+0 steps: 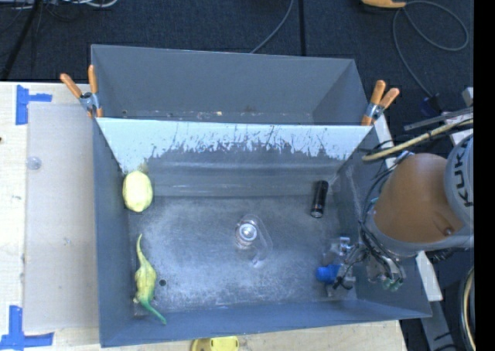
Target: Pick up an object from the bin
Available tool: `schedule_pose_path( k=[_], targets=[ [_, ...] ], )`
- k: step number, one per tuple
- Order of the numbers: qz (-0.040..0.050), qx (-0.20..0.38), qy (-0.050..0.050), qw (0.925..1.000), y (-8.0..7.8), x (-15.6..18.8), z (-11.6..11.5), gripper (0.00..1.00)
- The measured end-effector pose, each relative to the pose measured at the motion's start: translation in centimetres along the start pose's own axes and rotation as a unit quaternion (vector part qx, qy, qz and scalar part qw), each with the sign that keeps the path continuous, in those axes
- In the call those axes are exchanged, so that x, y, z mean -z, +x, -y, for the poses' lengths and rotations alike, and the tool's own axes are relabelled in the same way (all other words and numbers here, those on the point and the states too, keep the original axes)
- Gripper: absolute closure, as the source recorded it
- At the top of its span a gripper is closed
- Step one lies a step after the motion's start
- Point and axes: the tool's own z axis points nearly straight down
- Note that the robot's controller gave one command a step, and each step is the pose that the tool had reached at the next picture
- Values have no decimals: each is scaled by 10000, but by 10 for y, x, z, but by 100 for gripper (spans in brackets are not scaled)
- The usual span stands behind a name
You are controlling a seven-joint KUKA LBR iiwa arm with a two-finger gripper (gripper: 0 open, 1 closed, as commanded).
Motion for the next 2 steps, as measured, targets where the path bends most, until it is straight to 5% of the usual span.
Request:
schedule_pose_path(
  k=[2],
  targets=[
    [-2,12,0,10000,0,12,0,100]
  ],
)
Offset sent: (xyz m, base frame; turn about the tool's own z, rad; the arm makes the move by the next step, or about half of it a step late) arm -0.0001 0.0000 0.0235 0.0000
